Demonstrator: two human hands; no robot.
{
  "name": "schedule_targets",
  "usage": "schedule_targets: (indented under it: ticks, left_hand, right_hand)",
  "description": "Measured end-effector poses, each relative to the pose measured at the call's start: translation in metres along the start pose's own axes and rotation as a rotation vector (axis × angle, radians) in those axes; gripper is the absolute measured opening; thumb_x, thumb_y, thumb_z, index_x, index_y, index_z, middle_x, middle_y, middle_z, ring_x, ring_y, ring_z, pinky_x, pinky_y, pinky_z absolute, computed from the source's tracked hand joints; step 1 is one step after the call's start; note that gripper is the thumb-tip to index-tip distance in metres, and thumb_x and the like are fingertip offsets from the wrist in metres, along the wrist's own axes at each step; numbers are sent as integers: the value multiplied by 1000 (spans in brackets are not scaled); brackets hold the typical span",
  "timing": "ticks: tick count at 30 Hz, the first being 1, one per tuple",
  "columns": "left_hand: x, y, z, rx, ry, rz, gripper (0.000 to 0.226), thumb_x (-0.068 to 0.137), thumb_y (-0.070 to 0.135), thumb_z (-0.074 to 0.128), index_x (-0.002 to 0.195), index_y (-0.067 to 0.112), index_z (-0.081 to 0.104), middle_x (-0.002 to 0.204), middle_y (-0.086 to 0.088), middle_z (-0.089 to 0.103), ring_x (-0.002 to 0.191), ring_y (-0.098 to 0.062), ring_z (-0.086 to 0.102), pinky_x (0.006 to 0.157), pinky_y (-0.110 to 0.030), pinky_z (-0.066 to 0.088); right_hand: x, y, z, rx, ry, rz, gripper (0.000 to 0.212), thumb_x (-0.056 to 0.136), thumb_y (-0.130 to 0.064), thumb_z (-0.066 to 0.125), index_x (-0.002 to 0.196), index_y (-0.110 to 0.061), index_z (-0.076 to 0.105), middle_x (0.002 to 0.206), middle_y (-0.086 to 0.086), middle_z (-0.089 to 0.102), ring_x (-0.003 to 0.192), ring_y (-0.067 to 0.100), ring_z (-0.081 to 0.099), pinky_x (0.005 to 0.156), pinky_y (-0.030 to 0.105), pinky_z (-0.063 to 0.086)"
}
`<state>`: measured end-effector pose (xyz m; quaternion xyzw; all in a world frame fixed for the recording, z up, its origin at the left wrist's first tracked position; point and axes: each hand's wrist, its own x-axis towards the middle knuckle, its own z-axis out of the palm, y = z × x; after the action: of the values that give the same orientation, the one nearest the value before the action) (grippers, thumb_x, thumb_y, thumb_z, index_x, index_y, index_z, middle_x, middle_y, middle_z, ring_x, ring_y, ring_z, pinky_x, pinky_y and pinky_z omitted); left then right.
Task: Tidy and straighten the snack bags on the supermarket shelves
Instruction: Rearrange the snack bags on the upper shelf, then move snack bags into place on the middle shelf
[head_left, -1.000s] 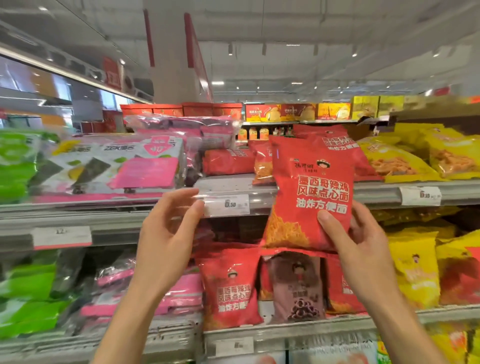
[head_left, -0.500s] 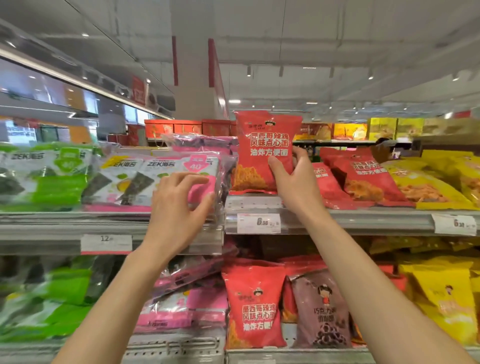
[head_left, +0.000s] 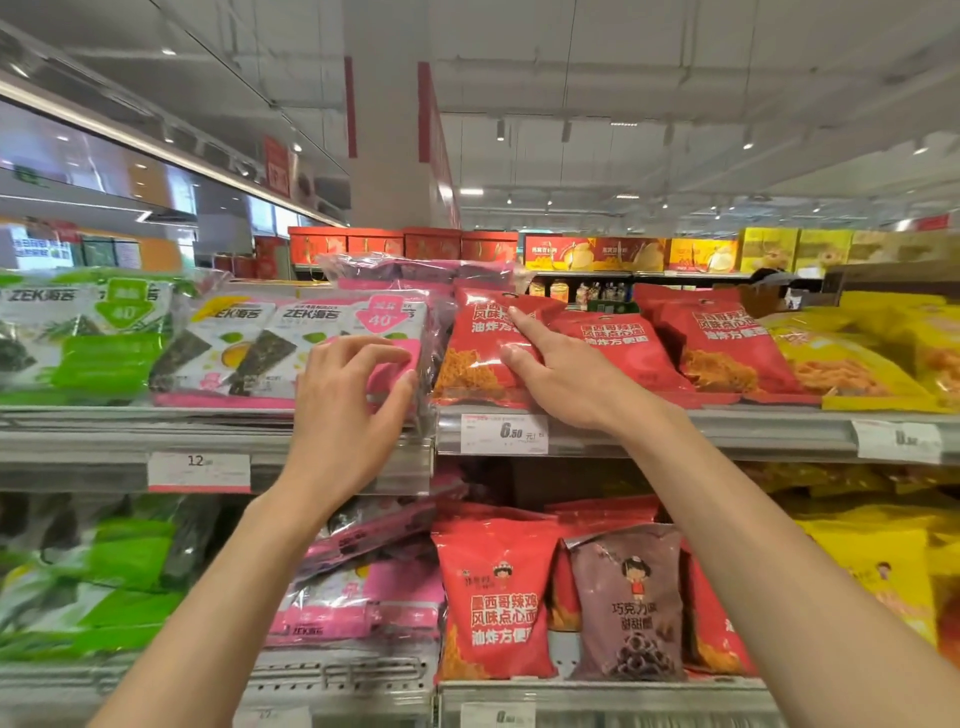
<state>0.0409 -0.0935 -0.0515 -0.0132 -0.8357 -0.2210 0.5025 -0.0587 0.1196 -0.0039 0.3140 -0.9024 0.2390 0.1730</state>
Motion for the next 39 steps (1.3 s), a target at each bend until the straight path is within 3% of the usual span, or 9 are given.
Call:
schedule_targets:
  ticks: [3,8,15,20,23,26,31,35,39]
  left_hand:
    - [-1,0,-1,0,-4,1,25,98,27,64,117,14,73,124,-2,63,123,-24,47,105,-39,35]
    - [-3,-2,-2,-3,-12,20,25,99,27,64,118,13,73,125,-2,63,123,-23,47,106,-41,37]
    - [-5,1,-3,13,-27,23,25,99,27,63,119,13,72,126,-4,63,126,-27,47,107,-45,38]
    - [-15,11,-5,-16,12,47,21,97,18,67,116,11,71,115,-3,66,118,-27,54,102,-39,42]
    - [-33,23,-2,-87,25,76,20,97,15,67,116,12,70,111,1,64,112,-24,58,99,-38,46]
    - [-57,32,2,-165,61,87,18,97,18,66,115,14,69,111,3,67,109,-14,59,96,-19,42]
    - [-111,31,30,-306,-61,-1,15,97,19,68,112,22,68,103,13,68,97,-2,66,82,-14,51]
    - [-146,22,72,-161,-269,12,27,95,29,68,119,18,68,117,7,64,110,-9,57,97,-28,46]
    - [-162,16,108,32,-455,21,52,88,21,76,137,10,61,147,-11,48,137,-28,41,116,-42,35]
  right_hand:
    - [1,0,4,-103,13,6,62,107,-56,28,163,-38,11,160,12,38,149,31,32,121,49,29]
    - [-10,-4,24,-246,336,20,67,106,-57,33,162,-23,22,163,13,24,150,31,28,116,52,37]
    - [-13,5,15,-255,149,-38,70,106,-60,26,164,-23,14,171,5,17,157,24,17,126,45,14]
    - [-46,7,9,99,310,-84,52,103,-46,53,149,-22,50,162,-3,39,148,15,35,122,45,32]
    - [-76,13,7,363,417,-59,33,101,-42,59,132,-32,63,136,-17,60,125,-2,55,107,26,47]
    - [-110,25,8,530,486,-32,17,100,-39,61,115,-38,68,114,-22,70,109,-6,63,88,9,49]
    - [-162,67,39,705,398,107,10,100,-29,64,107,-30,72,94,-11,78,90,4,73,76,12,54]
    - [-191,112,88,595,354,445,9,99,-32,65,105,-28,70,88,-6,77,85,13,74,74,30,61]
    - [-202,139,126,355,269,604,45,97,-39,65,135,-17,57,121,4,65,105,17,65,97,42,54]
